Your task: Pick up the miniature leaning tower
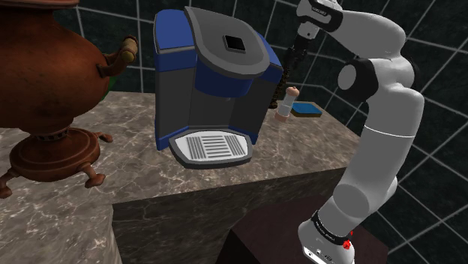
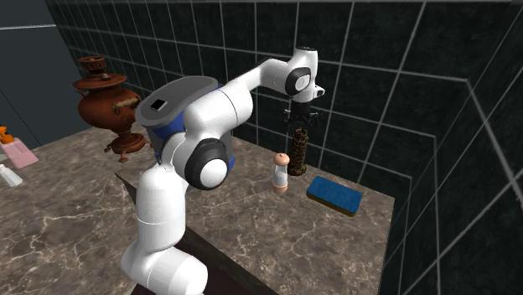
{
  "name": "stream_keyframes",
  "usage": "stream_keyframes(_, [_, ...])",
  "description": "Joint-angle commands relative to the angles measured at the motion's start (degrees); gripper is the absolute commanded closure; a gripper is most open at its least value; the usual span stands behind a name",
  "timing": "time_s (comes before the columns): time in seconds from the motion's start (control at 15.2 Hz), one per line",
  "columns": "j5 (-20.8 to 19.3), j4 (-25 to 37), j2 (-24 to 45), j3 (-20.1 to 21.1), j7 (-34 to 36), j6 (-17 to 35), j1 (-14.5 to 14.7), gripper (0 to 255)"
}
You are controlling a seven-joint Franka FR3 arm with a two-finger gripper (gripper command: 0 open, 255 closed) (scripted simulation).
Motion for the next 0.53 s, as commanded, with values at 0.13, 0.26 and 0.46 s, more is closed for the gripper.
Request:
stream_keyframes(0.13, [0.61,-0.68,1.11,0.07,-0.54,1.69,-0.38,0])
stream_keyframes(0.26, [0.28,-3.32,0.38,0.08,-0.54,3.64,0.08,0])
stream_keyframes(0.46, [-0.07,-6.44,-0.4,0.11,-0.55,6.03,0.58,0])
